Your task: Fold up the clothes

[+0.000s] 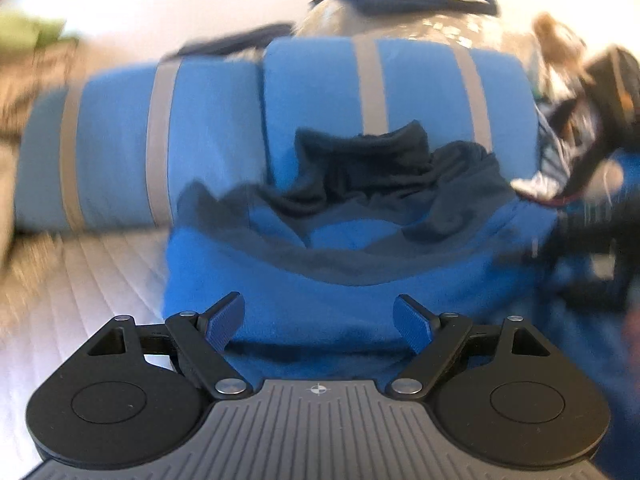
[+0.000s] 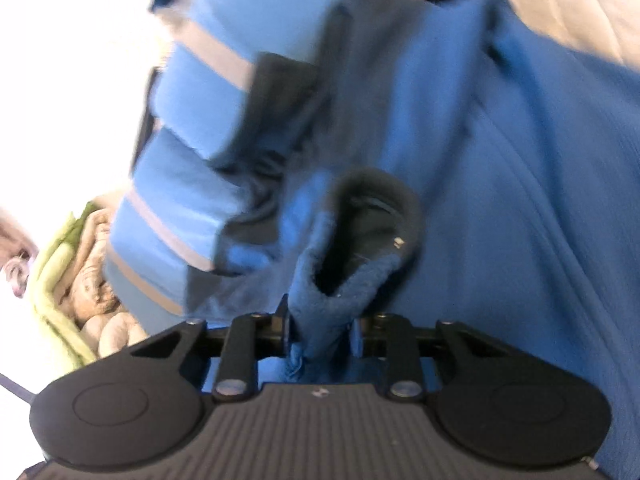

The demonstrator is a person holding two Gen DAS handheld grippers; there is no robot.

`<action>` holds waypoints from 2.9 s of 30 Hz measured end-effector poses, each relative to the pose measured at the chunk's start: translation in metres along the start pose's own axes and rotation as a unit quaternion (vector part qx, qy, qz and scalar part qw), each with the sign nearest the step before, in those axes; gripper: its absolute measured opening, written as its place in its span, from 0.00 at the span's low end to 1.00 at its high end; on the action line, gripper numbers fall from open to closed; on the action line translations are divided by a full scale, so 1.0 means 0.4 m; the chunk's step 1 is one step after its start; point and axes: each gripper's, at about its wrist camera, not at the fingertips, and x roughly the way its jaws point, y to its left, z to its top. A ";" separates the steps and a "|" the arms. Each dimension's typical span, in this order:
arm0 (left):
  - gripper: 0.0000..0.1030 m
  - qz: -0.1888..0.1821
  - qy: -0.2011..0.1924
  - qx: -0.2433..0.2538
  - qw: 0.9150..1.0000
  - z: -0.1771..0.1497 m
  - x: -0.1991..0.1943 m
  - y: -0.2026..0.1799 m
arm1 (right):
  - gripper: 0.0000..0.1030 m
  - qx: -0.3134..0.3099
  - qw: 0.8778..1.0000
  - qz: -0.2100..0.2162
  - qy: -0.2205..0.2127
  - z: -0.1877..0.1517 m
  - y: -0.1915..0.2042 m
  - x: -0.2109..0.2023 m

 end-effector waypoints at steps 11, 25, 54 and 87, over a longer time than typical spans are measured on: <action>0.79 0.131 -0.039 0.157 0.978 -0.045 0.048 -0.099 | 0.27 -0.039 0.995 0.074 -0.059 0.085 0.109 -0.066; 0.79 0.257 0.009 0.122 0.959 0.017 0.193 0.058 | 0.26 -0.054 0.991 0.094 -0.082 0.116 0.141 -0.085; 0.85 0.119 0.032 -0.118 0.985 0.090 0.188 0.326 | 0.23 -0.069 0.980 0.134 -0.127 0.186 0.221 -0.060; 0.84 0.069 0.151 0.017 0.986 0.073 0.324 0.163 | 0.23 0.008 0.959 0.151 -0.242 0.332 0.114 -0.263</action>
